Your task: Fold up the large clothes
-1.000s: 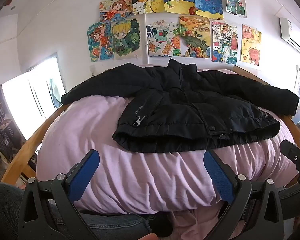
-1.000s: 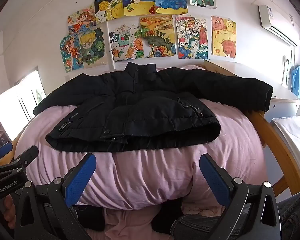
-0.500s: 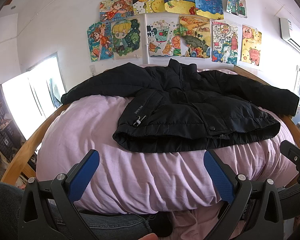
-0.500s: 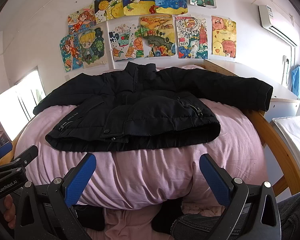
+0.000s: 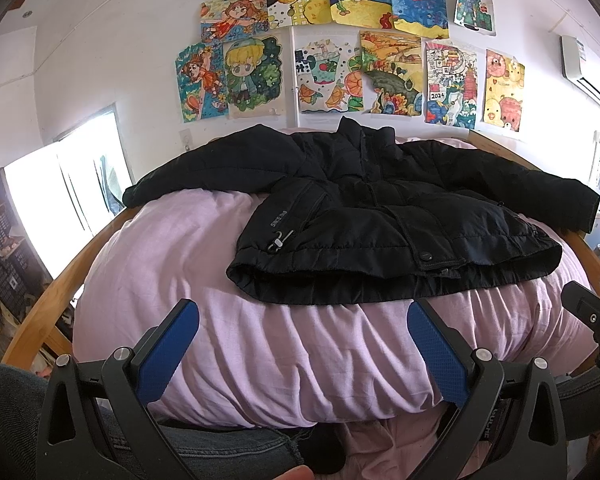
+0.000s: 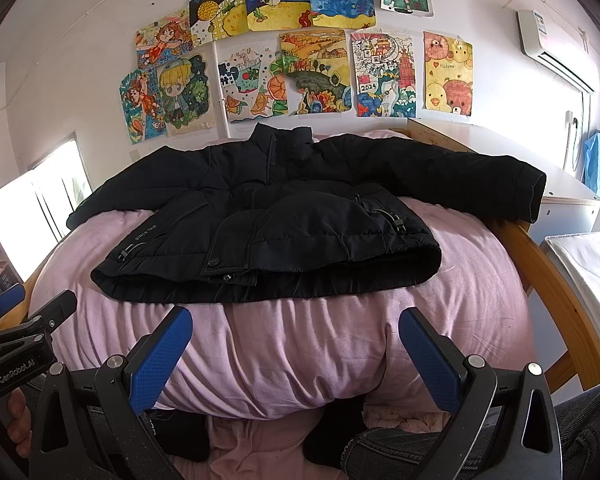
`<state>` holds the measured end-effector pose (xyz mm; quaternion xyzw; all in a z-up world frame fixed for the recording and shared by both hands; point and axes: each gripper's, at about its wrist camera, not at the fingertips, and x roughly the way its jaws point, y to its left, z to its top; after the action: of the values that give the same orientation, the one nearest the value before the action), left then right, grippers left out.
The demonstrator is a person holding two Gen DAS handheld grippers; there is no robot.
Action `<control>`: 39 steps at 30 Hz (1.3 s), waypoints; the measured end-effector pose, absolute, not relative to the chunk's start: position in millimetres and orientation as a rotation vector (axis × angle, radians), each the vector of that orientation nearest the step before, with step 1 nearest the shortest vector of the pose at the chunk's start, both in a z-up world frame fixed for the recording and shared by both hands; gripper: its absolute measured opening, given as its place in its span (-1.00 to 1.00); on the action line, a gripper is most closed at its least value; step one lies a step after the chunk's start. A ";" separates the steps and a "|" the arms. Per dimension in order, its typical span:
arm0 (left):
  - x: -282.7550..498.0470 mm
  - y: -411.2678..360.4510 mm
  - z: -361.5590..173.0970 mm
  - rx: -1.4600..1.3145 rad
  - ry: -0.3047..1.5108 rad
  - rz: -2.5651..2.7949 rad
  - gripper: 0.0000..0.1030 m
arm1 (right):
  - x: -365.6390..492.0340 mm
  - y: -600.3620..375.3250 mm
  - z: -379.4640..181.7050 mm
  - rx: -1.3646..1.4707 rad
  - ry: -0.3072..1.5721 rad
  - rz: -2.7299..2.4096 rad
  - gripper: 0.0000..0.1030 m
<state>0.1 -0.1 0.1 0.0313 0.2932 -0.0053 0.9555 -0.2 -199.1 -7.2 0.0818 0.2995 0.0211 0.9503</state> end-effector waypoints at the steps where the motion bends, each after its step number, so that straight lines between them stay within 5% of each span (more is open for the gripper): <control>1: 0.3 0.5 1.5 0.064 0.597 -0.010 0.98 | -0.2 -199.0 -7.3 0.166 0.609 0.043 1.00; 13: 14.7 5.3 6.7 0.017 0.657 -0.023 0.98 | -5.2 -212.0 -9.6 0.287 0.609 0.066 1.00; 23: 48.2 -10.4 101.6 -0.085 0.595 -0.156 0.98 | -3.1 -290.2 87.6 0.519 0.515 0.092 1.00; 31: 111.6 -61.0 153.4 -0.003 0.632 -0.205 0.98 | 55.4 -363.9 169.8 0.354 0.572 0.130 1.00; 39: 191.3 -119.0 129.2 0.147 0.637 -0.174 0.98 | 110.9 -432.6 130.7 0.181 0.616 -0.041 1.00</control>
<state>191.3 -119.0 129.2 0.0722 0.3124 -0.0853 0.9434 110.9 -432.6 130.7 0.0889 0.3028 -0.0203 0.9487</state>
